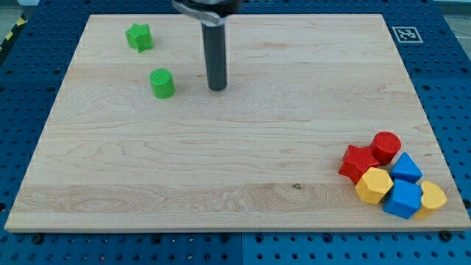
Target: Move the green circle below the green star
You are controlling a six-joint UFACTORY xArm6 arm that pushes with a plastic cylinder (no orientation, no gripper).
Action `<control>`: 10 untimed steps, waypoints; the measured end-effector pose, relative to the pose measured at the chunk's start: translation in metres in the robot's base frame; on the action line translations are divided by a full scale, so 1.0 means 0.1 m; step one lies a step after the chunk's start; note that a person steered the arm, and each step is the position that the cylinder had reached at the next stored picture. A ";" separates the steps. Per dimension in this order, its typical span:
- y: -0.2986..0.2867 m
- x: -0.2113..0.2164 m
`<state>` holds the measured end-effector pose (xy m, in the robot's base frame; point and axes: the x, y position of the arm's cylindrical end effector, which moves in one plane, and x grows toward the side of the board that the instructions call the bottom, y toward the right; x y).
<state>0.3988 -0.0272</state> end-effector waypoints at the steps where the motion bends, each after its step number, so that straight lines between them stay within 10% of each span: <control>1: -0.16 0.38; 10: -1.22 -0.71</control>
